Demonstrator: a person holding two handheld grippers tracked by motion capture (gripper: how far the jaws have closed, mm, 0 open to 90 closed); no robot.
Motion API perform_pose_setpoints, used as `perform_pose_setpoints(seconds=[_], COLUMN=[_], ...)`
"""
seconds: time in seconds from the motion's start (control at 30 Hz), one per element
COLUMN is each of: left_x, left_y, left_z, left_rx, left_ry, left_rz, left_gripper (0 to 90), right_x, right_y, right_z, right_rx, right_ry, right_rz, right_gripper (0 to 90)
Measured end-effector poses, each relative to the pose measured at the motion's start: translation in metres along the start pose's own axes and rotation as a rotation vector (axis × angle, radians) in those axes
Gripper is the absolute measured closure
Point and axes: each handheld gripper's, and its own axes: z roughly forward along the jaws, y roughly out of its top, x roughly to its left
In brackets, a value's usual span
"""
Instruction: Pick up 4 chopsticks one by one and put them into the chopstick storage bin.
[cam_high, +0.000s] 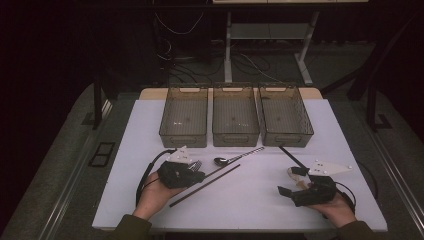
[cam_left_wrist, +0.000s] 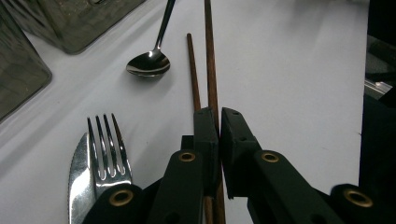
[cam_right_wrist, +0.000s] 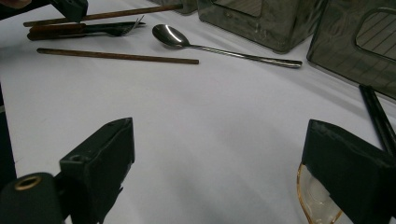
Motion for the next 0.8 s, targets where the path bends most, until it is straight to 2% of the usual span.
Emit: perform_pose_setpoints(seconds=[0.23,0.47,0.8], left_x=[0.004,0.009,0.021], left_y=[0.006,0.013,0.025], left_z=[-0.005,-0.008,-0.016], left_rx=[-0.023,-0.045,-0.073], left_ry=[0.013,0.008,0.025], left_rz=[-0.008,-0.018,-0.03], left_gripper=[84.8,84.8,84.8], right_x=[-0.001,0.0,-0.004], right_y=[0.0,0.0,-0.002], right_z=[0.0,-0.002,-0.002], right_rx=[-0.002,-0.01,-0.008], right_ry=[-0.005,-0.008,-0.004], right_rz=[0.008,0.009,0.021], right_gripper=[9.6,9.6,9.6])
